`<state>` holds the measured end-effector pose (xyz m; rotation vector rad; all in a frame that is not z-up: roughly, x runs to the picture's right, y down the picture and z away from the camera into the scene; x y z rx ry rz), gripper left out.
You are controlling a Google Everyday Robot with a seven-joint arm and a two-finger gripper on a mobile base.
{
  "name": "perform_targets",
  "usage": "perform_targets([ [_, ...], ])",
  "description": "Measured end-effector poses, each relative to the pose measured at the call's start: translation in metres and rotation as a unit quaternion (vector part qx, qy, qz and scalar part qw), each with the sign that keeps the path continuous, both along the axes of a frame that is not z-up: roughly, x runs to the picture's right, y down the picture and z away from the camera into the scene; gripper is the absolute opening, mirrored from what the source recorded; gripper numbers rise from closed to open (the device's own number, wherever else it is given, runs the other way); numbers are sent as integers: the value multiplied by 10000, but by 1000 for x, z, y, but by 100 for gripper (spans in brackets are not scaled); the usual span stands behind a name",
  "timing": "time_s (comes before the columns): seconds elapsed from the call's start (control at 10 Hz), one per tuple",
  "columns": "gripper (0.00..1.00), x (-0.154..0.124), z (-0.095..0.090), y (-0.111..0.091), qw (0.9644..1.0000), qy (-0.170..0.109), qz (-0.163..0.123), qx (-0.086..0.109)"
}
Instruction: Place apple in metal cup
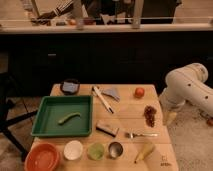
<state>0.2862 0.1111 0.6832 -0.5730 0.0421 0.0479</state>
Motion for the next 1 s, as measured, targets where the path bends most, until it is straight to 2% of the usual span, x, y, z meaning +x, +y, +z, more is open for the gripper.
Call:
perform_targets([
  [0.8,80,0,0,0,10000,-36,-20,20],
  [0.9,80,-3,-1,-3,9997,-180,-123,117],
  [1.0,80,-6,-2,-5,9983,-426,-351,203],
])
